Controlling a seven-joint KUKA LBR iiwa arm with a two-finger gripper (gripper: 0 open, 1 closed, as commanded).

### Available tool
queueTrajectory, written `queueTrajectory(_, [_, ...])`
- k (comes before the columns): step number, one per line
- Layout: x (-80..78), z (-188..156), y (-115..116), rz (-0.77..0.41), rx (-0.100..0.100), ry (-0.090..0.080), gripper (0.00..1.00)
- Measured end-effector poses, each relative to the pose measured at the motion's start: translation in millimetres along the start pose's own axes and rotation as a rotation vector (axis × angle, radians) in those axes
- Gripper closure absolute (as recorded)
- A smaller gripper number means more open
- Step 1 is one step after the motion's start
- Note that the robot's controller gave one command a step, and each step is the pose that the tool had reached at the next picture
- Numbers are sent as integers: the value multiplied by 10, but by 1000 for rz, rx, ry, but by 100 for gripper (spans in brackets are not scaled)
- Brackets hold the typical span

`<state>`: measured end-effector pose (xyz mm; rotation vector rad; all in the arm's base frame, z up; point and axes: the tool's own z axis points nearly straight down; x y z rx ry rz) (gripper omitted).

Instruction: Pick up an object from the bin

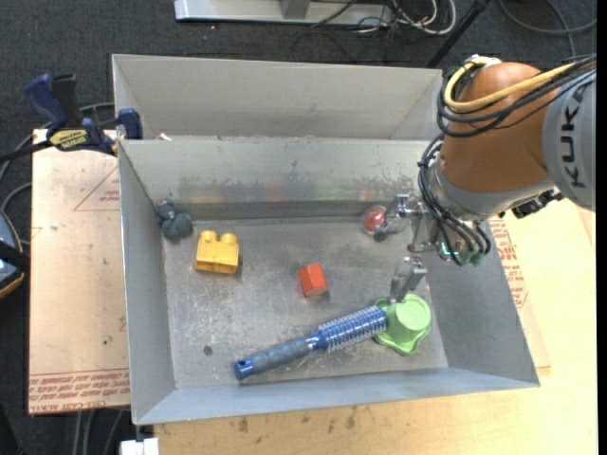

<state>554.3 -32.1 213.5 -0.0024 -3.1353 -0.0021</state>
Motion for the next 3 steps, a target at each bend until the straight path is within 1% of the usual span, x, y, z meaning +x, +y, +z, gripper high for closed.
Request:
queueTrajectory(1, [159,1326,17,-233,0,-4,0])
queueTrajectory(2, [143,1297,23,-234,0,-9,100])
queueTrajectory(3, [99,-1051,188,-521,6,-17,100])
